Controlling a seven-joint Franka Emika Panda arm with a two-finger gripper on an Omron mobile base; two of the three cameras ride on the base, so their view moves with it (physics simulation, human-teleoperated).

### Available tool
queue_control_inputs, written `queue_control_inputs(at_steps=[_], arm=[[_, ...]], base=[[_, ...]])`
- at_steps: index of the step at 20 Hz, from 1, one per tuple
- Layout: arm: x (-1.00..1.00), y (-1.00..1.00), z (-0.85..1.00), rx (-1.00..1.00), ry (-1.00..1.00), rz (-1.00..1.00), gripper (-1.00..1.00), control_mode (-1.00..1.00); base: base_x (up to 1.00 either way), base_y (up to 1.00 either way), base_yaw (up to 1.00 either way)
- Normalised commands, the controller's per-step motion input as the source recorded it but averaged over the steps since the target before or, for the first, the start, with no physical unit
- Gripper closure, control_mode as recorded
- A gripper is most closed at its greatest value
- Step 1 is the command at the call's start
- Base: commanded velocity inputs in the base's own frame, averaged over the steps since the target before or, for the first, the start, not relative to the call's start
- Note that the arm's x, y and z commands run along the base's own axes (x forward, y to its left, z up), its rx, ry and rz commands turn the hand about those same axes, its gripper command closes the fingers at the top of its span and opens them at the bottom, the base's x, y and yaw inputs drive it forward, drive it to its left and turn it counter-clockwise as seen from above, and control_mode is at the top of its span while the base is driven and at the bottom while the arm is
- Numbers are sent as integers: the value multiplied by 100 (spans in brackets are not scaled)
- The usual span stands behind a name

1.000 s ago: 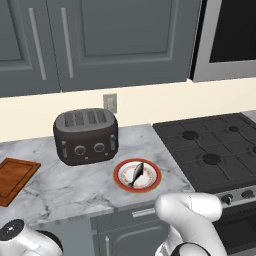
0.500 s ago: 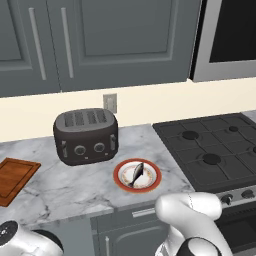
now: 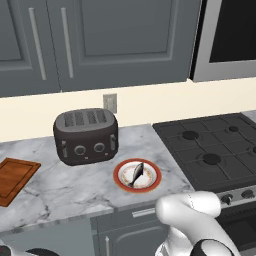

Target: Pick up the knife from the drawer and place it on the cutting board. Then place the meat from the plate to the cutting board.

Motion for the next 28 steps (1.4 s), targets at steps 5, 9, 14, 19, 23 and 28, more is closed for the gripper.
queue_control_inputs(at_steps=[5,9,14,19,23,28], arm=[[-5,-22,43,0,-9,-2,100,-100],[0,-26,48,0,-10,-2,100,-100],[18,-31,38,0,-4,-6,100,-100],[41,-31,18,1,0,-6,100,-100],[59,-21,10,3,0,-2,100,-100],[70,-2,13,3,0,0,100,-100]], base=[[0,0,0],[0,0,0],[0,0,0],[0,0,0],[0,0,0],[0,0,0]])
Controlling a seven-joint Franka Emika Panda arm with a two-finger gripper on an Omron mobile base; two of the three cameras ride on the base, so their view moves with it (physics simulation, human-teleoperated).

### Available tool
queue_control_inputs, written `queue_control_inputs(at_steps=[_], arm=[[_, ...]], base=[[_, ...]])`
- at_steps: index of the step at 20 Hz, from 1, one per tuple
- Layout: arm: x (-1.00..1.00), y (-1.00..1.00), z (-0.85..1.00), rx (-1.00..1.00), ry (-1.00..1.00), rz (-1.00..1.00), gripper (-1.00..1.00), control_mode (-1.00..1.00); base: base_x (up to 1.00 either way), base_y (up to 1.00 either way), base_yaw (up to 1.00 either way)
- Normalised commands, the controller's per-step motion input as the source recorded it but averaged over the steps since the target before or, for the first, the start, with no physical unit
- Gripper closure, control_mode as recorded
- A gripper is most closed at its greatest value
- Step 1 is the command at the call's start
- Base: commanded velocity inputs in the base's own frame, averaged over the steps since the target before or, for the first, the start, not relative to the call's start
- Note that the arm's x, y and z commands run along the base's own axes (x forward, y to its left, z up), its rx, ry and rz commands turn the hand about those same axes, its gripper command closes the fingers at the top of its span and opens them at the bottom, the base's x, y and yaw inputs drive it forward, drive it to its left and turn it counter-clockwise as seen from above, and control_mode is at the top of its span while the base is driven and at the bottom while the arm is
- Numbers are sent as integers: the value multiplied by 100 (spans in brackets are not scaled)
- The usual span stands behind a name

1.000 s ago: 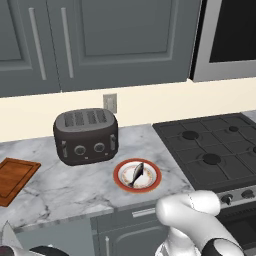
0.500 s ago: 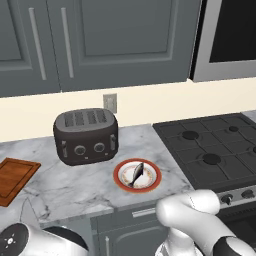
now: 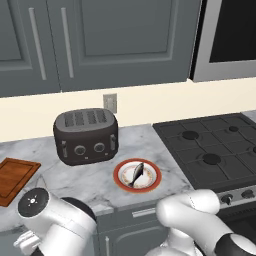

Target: Pick up the knife from the drawer and place it on the cutting board. Then place the meat from the plate to the cutting board.

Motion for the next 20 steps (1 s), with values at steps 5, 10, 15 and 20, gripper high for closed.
queue_control_inputs(at_steps=[5,10,15,20], arm=[[68,0,12,1,0,0,100,-100],[62,0,11,0,0,0,100,-100],[58,0,3,0,0,0,100,-100],[52,7,0,0,0,0,100,-100]], base=[[0,0,0],[0,0,0],[0,0,0],[0,0,0]])
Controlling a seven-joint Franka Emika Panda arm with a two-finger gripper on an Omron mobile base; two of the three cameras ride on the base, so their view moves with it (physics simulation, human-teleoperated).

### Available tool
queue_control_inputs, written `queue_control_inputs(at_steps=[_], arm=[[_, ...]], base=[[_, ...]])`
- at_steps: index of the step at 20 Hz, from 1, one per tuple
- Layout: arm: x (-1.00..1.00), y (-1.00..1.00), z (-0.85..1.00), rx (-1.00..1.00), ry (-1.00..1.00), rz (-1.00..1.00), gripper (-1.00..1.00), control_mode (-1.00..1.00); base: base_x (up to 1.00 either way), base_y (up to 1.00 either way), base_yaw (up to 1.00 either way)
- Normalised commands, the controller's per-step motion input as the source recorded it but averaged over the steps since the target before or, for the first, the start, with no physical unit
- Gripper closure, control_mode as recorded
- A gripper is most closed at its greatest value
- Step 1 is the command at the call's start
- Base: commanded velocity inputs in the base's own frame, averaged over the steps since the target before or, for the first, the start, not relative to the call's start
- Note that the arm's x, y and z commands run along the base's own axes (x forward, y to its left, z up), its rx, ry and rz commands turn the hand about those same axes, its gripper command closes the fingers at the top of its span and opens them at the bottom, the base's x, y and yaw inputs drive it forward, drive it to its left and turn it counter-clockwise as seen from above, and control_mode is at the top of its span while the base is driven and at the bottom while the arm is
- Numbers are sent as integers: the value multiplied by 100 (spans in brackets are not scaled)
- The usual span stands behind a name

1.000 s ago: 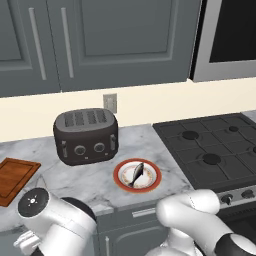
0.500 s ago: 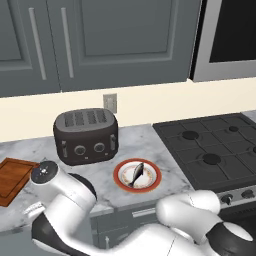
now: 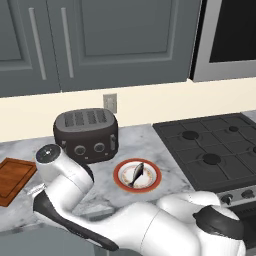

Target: Pick up the knife from the drawer and place it on the cutting board. Then place the meat from the plate to the cutting board.

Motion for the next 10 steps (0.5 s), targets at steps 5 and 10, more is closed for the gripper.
queue_control_inputs(at_steps=[5,10], arm=[[34,27,-4,0,2,2,100,-100],[27,17,-6,0,5,2,100,-100]], base=[[0,0,0],[0,0,0]])
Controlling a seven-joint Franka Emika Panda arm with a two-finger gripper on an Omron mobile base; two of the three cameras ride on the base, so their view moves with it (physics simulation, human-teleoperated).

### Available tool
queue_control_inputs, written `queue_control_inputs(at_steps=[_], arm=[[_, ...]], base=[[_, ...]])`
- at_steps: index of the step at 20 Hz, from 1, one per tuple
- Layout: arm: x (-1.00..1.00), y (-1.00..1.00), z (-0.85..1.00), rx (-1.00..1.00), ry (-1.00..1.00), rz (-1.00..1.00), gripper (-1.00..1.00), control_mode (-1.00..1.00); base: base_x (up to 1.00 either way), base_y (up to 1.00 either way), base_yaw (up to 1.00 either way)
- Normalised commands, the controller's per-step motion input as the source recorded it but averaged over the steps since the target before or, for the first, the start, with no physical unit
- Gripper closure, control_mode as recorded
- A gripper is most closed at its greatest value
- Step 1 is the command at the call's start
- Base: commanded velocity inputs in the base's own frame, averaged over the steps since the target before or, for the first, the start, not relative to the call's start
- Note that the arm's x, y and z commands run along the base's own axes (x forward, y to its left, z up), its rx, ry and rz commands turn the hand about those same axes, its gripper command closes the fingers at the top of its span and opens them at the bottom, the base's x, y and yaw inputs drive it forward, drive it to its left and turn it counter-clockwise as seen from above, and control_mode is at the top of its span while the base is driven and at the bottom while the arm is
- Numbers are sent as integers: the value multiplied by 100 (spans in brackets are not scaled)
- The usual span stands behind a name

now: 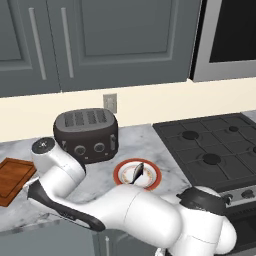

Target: Pick up the knife from the drawer and place it on the cutting board. Then place the meat from the plate to the cutting board.

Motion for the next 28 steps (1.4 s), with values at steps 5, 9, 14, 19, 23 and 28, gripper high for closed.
queue_control_inputs(at_steps=[5,9,14,19,23,28], arm=[[19,5,-7,0,4,2,100,-100],[13,6,-9,0,1,2,100,-100],[11,9,-10,0,0,2,100,-100],[6,27,-5,0,0,4,100,-100],[17,47,0,0,0,9,100,-100],[23,48,0,0,0,12,100,-100]], base=[[0,0,0],[0,0,0],[0,0,0],[0,0,0],[0,0,0],[0,0,0]])
